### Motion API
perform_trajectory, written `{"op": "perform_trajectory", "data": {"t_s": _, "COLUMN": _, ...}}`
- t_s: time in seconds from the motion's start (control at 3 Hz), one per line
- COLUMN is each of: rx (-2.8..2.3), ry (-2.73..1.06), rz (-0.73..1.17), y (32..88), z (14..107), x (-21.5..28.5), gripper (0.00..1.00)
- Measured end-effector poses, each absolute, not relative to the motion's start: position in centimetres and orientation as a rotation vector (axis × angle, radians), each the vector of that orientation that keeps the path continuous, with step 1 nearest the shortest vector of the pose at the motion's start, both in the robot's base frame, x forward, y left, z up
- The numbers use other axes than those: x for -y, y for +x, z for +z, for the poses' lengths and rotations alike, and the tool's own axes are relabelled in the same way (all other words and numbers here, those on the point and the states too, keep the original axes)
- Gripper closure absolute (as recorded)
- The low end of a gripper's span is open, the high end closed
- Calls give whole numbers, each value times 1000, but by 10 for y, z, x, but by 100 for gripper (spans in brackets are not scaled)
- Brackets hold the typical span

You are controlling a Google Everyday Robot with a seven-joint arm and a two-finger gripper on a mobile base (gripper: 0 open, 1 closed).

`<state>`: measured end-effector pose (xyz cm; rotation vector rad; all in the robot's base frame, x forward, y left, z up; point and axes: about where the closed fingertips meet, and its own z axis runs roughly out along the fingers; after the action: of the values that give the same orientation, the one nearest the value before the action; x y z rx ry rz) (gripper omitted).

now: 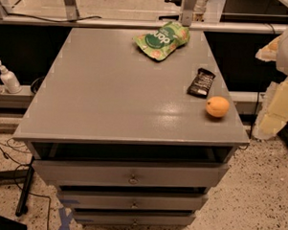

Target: Pick green rice chip bag

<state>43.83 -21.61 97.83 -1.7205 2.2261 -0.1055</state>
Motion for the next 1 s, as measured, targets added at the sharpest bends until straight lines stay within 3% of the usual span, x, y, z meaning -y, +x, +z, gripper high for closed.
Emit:
{"op": "perform_trajectory", "data": {"t_s": 0.67, "rx": -2158, "ry": -1708, "rz": -103, "y": 456, "z": 977, "x": 207, "gripper": 0}}
{"op": "perform_trajectory", "data": {"t_s": 1.0, "rx": -2029, "ry": -1687, "rz": -108, "y": 505, "z": 974, "x": 177, "gripper": 0}}
